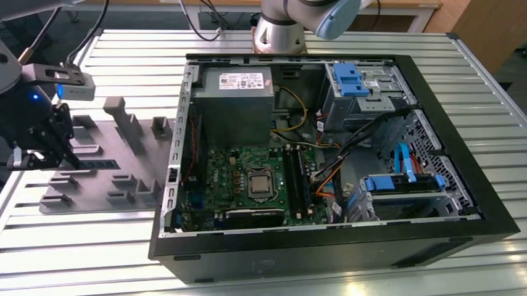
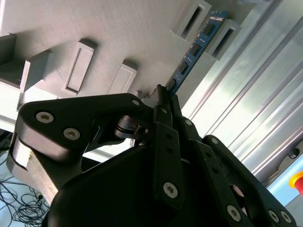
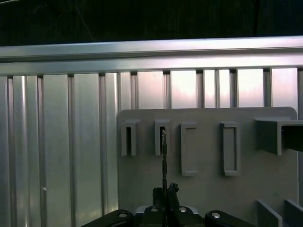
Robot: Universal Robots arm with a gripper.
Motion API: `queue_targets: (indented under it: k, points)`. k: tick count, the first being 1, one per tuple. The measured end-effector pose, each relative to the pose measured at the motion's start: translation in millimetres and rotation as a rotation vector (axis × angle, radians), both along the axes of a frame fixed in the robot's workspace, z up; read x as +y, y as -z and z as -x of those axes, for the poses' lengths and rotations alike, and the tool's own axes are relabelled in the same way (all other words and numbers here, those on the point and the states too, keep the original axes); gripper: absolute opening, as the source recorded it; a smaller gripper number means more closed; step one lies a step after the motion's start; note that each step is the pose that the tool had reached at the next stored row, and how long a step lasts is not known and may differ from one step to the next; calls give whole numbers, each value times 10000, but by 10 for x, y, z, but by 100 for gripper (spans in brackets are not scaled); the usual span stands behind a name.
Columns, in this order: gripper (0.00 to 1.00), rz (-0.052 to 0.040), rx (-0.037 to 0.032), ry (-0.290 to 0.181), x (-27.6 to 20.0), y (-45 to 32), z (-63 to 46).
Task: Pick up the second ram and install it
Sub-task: 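Pick up the second ram and move it above second insertion slot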
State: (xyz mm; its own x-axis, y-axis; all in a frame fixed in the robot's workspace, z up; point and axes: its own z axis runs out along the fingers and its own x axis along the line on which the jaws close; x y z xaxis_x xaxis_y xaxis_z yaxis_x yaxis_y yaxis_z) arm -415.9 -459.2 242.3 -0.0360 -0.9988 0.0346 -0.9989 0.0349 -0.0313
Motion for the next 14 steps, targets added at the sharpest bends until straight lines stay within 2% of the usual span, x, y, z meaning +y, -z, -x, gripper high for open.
queue_targets:
  k: [14]
  points:
    - [14, 0, 0, 0, 0, -59, 0]
